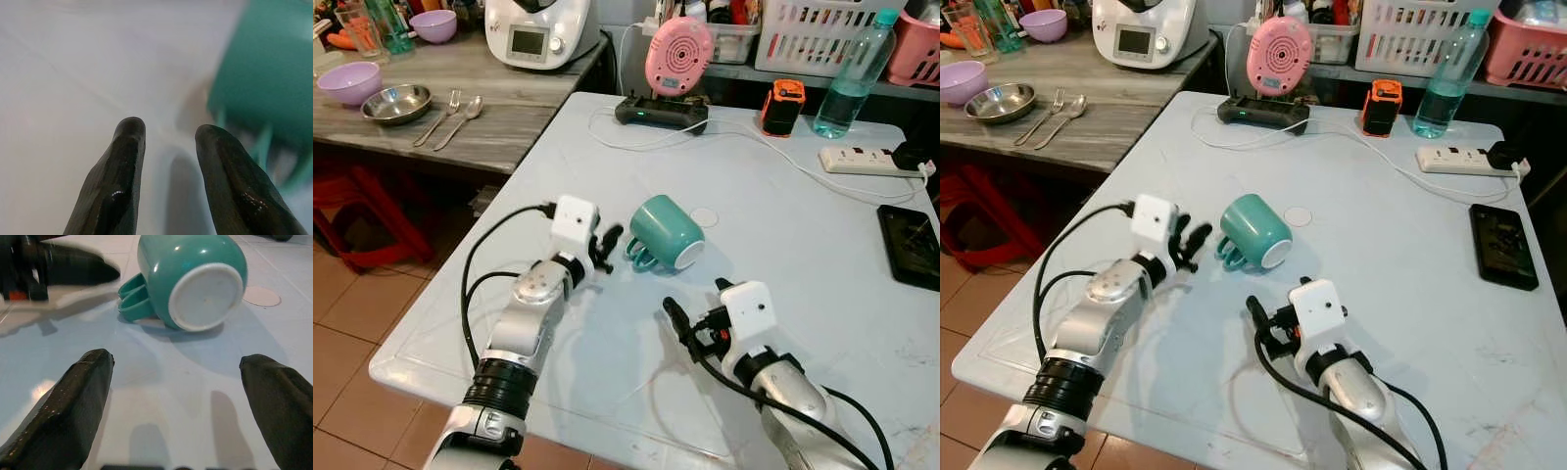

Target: Setting the table

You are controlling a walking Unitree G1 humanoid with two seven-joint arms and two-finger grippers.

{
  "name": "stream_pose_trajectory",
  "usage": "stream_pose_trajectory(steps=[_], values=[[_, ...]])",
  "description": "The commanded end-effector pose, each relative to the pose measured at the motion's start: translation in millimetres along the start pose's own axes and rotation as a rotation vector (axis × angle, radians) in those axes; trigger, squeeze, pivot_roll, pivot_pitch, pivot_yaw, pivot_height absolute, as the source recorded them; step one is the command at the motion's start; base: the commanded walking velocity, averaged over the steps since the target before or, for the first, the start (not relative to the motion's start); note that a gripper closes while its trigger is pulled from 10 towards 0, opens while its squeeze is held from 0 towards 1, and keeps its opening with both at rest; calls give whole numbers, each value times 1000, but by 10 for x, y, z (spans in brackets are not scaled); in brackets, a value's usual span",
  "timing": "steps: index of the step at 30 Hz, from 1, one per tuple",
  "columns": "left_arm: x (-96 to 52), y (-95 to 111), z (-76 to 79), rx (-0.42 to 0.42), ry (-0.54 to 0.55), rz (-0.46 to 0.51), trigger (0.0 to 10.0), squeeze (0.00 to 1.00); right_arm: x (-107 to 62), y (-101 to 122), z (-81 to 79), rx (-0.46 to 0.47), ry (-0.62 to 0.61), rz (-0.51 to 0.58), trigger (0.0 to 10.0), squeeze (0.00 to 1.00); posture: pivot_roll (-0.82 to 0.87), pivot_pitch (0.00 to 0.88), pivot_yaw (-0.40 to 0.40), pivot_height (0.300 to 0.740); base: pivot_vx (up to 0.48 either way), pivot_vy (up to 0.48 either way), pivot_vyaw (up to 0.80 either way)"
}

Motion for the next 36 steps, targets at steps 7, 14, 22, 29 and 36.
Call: stream_pose_trajectory(steps=[7,14,22,29,36], values=[[15,-271,209,-2,-140,-152,10000,0,-78,11,19,-11,4,-2,10000,0,-82,92,32,740,0,0,0],[38,-296,323,-82,-177,-170,10000,0,-80,25,7,-14,6,-1,10000,0,-82,92,32,740,0,0,0],[56,-242,451,-252,-198,-164,10000,0,-74,8,6,-14,8,-6,10000,0,-107,90,31,740,0,0,0],[54,-254,478,-328,-202,-180,10000,1000,-65,13,1,-18,13,-6,10000,0,-106,86,32,740,0,0,0],[81,-248,481,-439,-153,-178,10000,1000,-74,9,0,-13,8,-10,10000,0,-110,90,33,740,0,0,0]])
Point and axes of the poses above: a point about 5 cm out from each wrist's last joint towards the gripper, its own x axis pointing out of the wrist towards the gripper, its own y axis along the axis of the wrist's last joint, z = x × y, the point moved 1 cm from there along x, pointing out of the wrist towards the gripper, and after that the axes turned 1 degree about -x, right-handed, at the moved point
